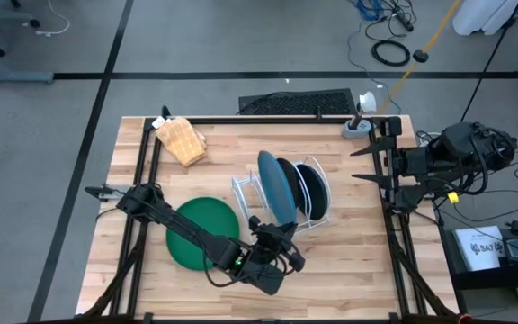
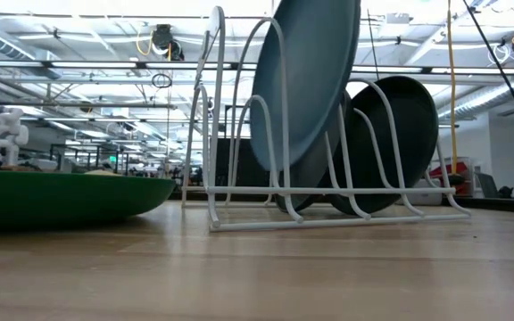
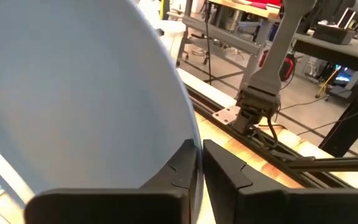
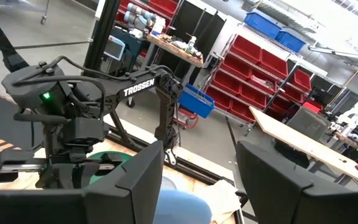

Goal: Sort dishes
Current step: Put the blue plate into the dish rack, then put the green plate into the dish rack

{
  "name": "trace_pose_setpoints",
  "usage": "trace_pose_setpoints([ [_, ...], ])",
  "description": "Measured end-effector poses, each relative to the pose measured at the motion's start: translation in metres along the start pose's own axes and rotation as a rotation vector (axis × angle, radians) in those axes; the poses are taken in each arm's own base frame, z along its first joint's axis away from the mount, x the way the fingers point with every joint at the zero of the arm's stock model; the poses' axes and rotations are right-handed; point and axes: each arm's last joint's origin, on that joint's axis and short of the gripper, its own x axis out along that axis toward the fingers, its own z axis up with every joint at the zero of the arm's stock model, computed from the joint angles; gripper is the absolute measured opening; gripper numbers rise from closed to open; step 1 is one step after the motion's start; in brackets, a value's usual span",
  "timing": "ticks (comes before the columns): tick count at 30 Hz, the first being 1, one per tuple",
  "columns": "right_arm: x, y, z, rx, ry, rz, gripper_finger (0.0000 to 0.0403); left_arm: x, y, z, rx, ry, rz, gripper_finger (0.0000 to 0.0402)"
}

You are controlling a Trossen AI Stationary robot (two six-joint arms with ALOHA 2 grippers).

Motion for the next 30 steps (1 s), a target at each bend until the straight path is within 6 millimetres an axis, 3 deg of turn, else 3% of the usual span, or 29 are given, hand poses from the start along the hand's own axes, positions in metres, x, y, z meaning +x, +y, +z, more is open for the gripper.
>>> trace_pose_setpoints([
  [10,0.0,0.0,0.0,-0.003,0.001,0.005,0.0199,0.0,0.0,0.0,-0.001,0.011,-0.013,0.0045],
  [19,0.0,0.0,-0.001,0.019,0.006,0.007,0.0199,0.001,0.0,0.001,0.026,0.004,-0.004,0.0154],
  [24,0.0,0.002,-0.004,0.034,0.041,0.022,0.0199,-0.004,0.002,0.017,0.11,-0.012,-0.011,0.0176],
  [30,0.003,0.005,-0.008,0.036,0.081,0.038,0.0199,-0.019,0.007,0.052,0.234,-0.029,-0.05,0.0178],
])
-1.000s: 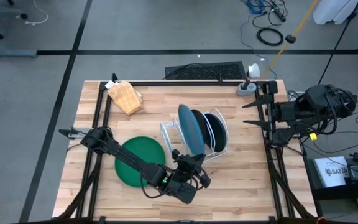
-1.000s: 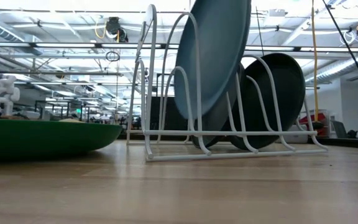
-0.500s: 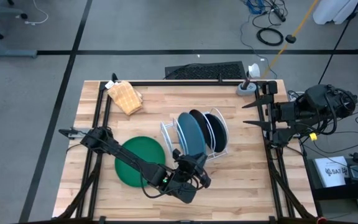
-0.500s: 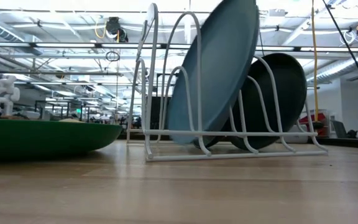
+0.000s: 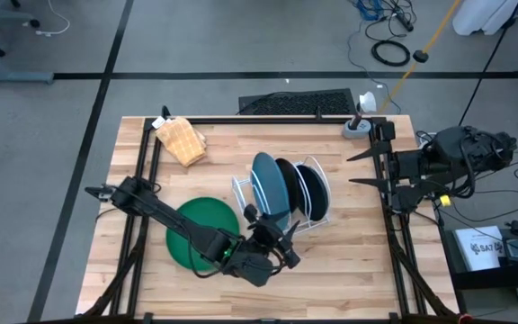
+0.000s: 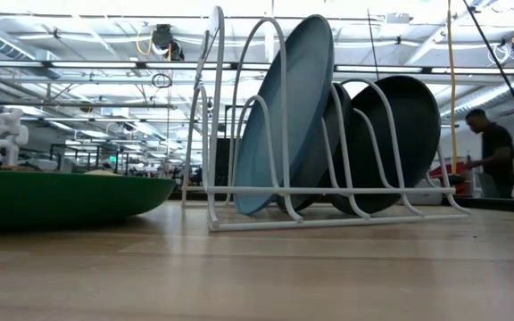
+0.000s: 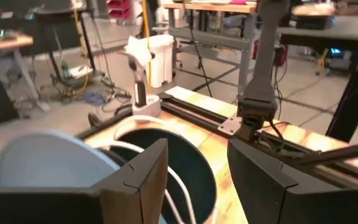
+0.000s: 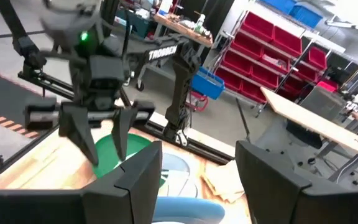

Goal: Sort dishes
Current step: Put the green plate into the dish rack

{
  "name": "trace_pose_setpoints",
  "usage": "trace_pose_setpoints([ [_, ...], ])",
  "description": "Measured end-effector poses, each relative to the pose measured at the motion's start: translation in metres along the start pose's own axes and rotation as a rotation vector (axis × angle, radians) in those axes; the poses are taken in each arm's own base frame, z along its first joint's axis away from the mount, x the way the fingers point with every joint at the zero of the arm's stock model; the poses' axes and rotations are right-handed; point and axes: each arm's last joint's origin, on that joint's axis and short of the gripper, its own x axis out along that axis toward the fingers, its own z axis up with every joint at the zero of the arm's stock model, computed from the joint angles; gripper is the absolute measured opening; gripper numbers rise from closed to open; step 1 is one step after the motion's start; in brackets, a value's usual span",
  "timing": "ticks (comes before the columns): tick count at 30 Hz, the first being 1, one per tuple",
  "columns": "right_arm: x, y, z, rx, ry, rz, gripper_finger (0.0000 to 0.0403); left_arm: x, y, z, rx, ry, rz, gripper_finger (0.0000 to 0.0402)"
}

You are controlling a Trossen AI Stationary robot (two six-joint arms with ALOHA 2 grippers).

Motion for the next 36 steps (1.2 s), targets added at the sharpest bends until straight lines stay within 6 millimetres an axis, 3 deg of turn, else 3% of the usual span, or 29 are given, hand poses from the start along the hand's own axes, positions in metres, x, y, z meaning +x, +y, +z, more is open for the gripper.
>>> trace_pose_setpoints([
  [4,0.003,0.001,-0.001,0.011,0.013,0.005,0.0199,-0.018,0.004,0.015,0.088,0.015,-0.099,0.0178],
  [7,0.005,0.003,-0.004,0.032,0.049,0.018,0.0199,-0.044,0.003,0.017,0.154,0.061,-0.197,0.0178],
  [13,0.006,0.007,-0.013,0.078,0.144,0.046,0.0199,-0.104,0.012,0.001,0.17,0.295,-0.377,0.0178],
  [17,0.007,0.008,-0.016,0.106,0.164,0.048,0.0199,-0.127,0.021,-0.016,0.096,0.54,-0.4,0.0178],
  [24,0.016,0.012,-0.018,0.117,0.127,0.036,0.0199,-0.116,0.027,-0.074,0.063,0.897,-0.17,0.0178],
  [36,0.027,0.017,-0.023,0.119,0.128,0.033,0.0199,-0.089,0.028,-0.138,0.197,1.112,0.042,0.0178],
])
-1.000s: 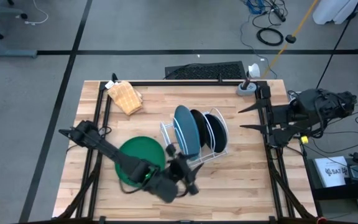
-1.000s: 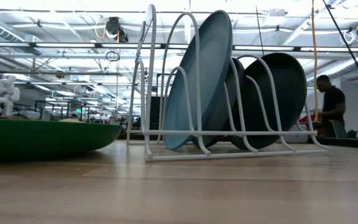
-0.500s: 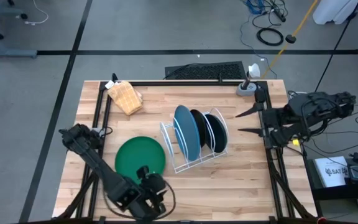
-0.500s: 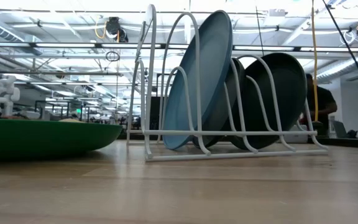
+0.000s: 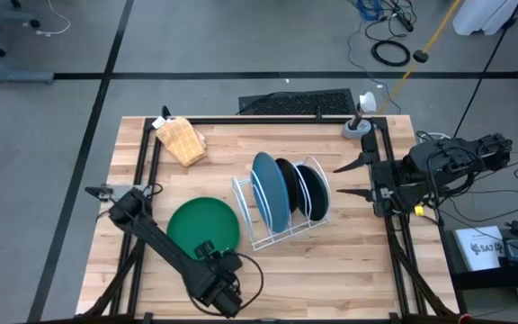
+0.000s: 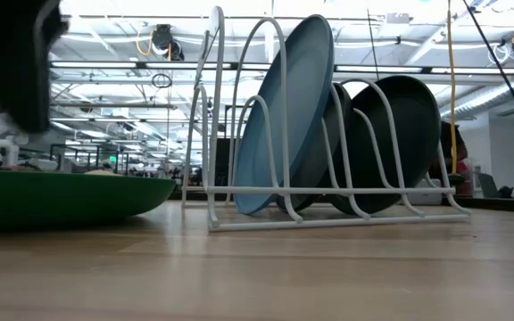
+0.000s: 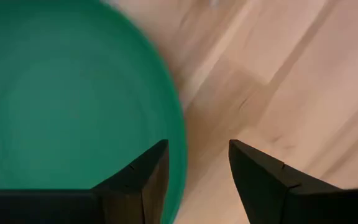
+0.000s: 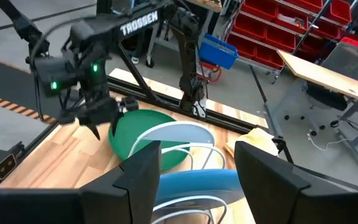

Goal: Sort dishes
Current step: Put the green plate into the dish rack

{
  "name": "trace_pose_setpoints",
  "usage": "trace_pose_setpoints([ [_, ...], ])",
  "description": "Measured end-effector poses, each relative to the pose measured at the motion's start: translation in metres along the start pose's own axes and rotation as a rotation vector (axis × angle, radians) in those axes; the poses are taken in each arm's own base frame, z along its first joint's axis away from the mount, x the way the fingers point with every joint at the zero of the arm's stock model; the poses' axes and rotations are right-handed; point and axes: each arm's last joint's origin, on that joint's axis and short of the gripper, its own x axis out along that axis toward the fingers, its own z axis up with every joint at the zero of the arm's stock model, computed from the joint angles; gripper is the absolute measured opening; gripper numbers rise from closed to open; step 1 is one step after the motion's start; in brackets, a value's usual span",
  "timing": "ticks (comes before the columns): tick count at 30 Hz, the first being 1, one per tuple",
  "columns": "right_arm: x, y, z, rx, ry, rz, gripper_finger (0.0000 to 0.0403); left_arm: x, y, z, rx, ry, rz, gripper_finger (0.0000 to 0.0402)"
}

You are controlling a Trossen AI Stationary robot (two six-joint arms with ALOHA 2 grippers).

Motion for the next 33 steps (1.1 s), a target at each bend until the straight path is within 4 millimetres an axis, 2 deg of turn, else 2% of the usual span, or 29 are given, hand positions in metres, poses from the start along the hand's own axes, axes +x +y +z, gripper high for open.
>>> trace_pose_setpoints([
  [10,0.001,0.0,0.0,0.007,-0.003,-0.001,0.0199,0.029,-0.008,-0.001,0.052,0.055,0.053,0.0178],
  [17,0.001,0.0,0.0,0.015,-0.001,0.0,0.0199,0.057,-0.013,0.0,0.109,0.139,0.109,0.017],
  [21,0.001,0.0,0.0,0.018,0.0,0.0,0.0199,0.063,-0.016,0.001,0.15,0.167,0.091,0.0133],
  [27,0.001,0.0,0.0,0.018,0.0,0.0,0.0199,0.061,-0.012,0.0,0.183,0.173,0.135,0.0019],
  [33,0.001,0.0,0.0,0.017,0.0,0.0,0.0199,0.049,-0.013,-0.002,0.16,0.207,0.169,0.001],
])
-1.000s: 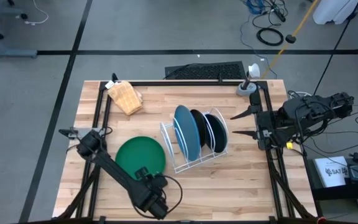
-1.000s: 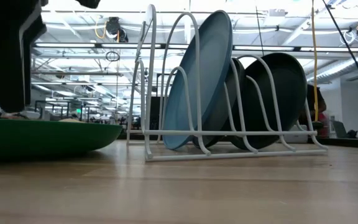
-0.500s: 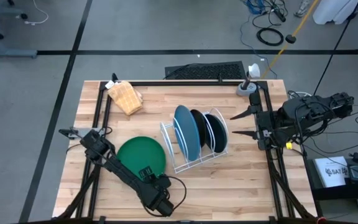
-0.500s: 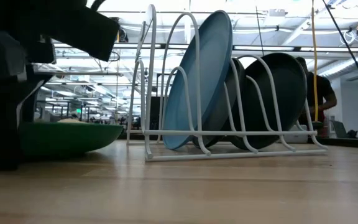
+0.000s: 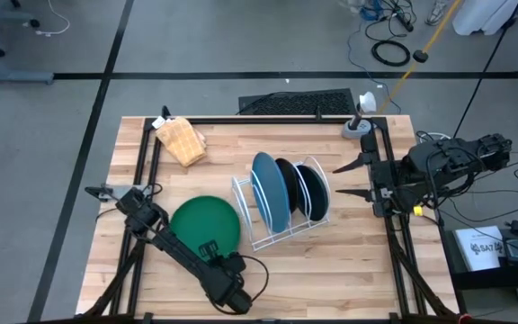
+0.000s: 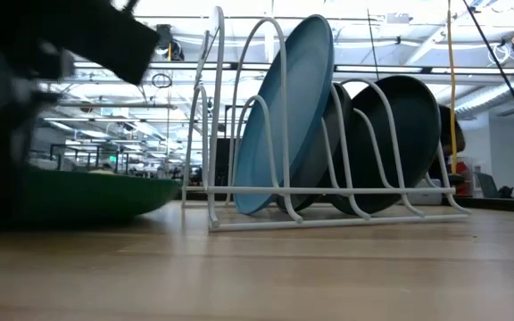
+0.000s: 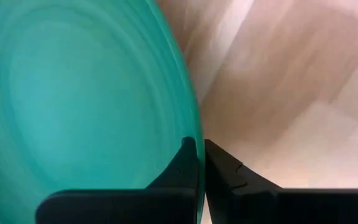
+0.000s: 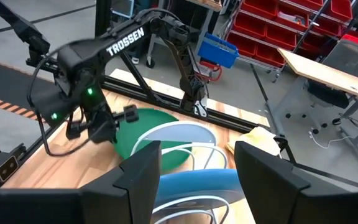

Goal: Sort dishes
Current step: Put the green plate into the dish rack

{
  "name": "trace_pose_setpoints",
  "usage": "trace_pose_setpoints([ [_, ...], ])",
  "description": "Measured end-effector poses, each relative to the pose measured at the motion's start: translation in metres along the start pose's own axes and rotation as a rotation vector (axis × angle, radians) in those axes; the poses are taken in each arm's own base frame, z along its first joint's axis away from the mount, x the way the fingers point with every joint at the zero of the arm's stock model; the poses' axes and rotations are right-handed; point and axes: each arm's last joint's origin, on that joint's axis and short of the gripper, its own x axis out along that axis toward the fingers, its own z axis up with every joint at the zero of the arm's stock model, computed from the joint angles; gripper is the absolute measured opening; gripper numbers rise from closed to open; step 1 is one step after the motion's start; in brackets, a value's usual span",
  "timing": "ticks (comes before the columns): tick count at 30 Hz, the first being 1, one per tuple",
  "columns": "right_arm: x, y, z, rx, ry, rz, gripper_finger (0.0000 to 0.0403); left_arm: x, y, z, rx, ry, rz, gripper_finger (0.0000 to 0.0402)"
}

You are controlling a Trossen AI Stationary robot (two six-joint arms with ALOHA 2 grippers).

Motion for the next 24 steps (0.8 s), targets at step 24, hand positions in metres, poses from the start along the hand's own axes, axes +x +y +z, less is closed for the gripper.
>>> trace_pose_setpoints([
  [24,0.0,0.0,0.0,-0.011,0.0,-0.004,0.0199,-0.203,0.114,-0.094,-0.3,-1.107,-0.246,0.001],
])
